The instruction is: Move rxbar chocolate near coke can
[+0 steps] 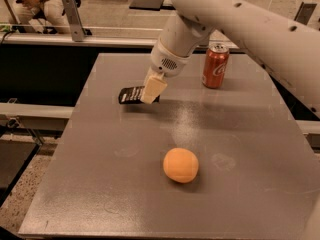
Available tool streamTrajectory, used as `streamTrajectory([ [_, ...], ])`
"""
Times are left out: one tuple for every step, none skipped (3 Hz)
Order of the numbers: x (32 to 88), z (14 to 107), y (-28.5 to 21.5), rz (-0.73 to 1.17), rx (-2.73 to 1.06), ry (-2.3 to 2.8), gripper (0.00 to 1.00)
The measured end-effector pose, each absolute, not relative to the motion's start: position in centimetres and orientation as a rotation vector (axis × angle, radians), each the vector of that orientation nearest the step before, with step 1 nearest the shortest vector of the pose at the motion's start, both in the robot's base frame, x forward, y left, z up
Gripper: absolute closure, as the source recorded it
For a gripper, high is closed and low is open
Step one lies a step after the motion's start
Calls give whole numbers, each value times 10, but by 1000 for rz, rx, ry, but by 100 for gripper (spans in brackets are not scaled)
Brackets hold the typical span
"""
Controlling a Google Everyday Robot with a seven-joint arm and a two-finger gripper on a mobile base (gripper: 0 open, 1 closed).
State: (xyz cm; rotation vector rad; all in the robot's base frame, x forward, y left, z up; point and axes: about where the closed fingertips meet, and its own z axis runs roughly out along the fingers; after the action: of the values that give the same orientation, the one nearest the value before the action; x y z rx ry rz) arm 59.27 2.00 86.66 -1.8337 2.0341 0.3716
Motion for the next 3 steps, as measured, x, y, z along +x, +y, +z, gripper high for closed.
streamTrajectory([
  [567, 874, -10, 376, -1834, 2006, 100],
  [535, 871, -40, 374, -1841, 1977, 100],
  [519, 864, -56, 371, -1842, 1977, 100],
])
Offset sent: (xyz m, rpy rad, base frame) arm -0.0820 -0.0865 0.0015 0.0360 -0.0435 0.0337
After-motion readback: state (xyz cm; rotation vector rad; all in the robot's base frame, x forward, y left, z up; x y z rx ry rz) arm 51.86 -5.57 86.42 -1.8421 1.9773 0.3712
